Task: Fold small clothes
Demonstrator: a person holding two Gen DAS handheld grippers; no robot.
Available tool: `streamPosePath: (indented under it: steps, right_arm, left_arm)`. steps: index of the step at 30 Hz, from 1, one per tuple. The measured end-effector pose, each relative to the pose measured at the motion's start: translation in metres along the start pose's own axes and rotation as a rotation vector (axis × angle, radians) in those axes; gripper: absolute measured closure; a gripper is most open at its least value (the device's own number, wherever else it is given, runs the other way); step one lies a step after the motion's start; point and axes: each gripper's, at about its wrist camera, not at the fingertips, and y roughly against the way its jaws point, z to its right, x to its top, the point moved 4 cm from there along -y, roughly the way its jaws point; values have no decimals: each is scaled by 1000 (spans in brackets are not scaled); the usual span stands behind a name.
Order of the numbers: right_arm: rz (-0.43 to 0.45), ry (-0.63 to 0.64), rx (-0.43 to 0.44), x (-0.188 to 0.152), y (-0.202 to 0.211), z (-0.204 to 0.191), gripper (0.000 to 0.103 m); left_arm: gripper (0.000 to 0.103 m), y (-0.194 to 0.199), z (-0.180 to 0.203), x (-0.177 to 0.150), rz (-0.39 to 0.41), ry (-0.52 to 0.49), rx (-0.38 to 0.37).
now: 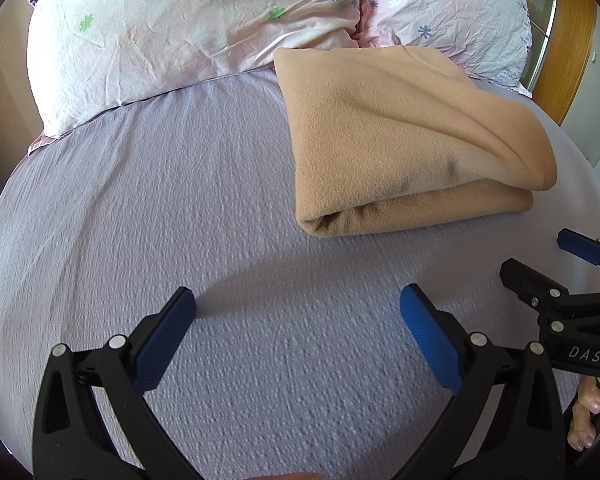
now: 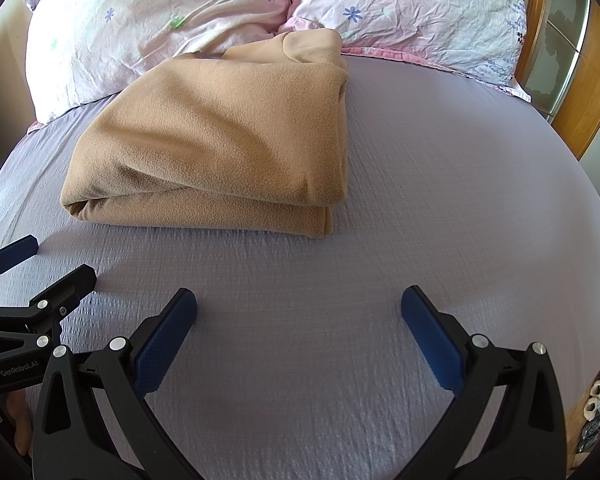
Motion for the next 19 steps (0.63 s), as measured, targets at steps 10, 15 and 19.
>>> streamPosePath:
  steps: [10, 15, 19]
  right_arm:
    - [2, -2, -2, 1, 0, 0, 1]
    - [4, -3, -2, 4, -1, -1, 1]
    - [5, -4, -2, 5, -1, -1, 1]
  left_arm:
    - [2, 1, 1, 0, -1, -4, -2]
    - [2, 1, 1, 0, 1, -3, -2]
    - [2, 1, 1, -1, 1, -4, -2]
